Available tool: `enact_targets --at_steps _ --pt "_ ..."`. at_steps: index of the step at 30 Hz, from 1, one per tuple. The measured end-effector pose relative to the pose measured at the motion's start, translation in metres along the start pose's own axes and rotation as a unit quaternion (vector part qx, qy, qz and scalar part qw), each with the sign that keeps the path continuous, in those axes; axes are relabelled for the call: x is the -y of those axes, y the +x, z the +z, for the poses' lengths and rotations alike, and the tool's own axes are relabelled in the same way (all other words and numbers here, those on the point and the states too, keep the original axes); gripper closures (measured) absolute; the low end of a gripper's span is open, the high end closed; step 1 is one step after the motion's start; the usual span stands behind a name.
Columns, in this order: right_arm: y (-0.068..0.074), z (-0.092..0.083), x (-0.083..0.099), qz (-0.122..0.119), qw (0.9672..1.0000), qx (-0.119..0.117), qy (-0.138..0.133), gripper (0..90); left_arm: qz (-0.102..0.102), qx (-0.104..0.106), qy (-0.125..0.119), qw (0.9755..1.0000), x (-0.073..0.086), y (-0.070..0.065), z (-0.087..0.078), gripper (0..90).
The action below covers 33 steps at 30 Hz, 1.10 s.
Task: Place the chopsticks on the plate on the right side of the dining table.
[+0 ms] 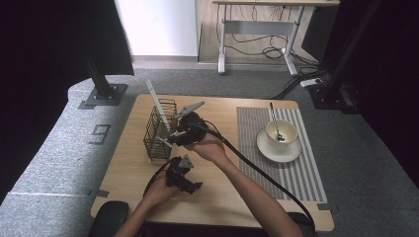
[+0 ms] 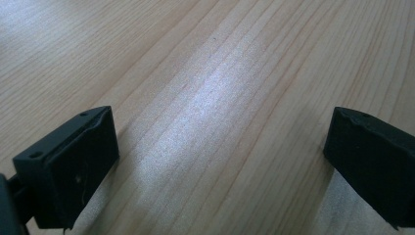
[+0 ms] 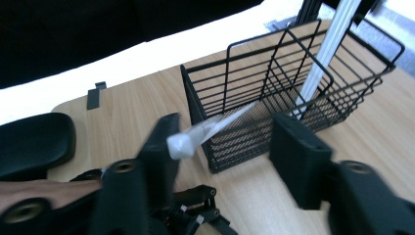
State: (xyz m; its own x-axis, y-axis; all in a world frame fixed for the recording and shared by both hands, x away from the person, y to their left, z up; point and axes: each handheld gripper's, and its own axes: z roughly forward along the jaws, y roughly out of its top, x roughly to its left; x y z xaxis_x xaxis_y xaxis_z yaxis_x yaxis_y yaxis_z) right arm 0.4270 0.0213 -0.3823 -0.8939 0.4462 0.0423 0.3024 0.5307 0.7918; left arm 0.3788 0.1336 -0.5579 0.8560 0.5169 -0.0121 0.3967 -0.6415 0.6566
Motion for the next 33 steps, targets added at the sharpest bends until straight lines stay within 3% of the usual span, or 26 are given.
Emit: enact_targets --at_steps 7,10,18,33 --pt "0.007 0.002 0.000 -0.030 0.9994 0.018 -0.008 75.6 0.000 0.000 0.000 1.0000 0.000 0.000 0.000 0.0" --pt "0.008 0.003 0.000 -0.036 0.9991 0.020 -0.010 82.0 0.000 0.000 0.000 1.0000 0.000 0.000 0.000 0.0" --pt "0.008 0.001 0.000 -0.034 0.9990 0.025 -0.015 82.4 0.000 0.000 0.000 1.0000 0.000 0.000 0.000 0.0" --pt "0.006 -0.026 -0.007 -0.027 0.9993 0.014 -0.022 82.5 0.000 0.000 0.000 1.0000 0.000 0.000 0.000 0.0"
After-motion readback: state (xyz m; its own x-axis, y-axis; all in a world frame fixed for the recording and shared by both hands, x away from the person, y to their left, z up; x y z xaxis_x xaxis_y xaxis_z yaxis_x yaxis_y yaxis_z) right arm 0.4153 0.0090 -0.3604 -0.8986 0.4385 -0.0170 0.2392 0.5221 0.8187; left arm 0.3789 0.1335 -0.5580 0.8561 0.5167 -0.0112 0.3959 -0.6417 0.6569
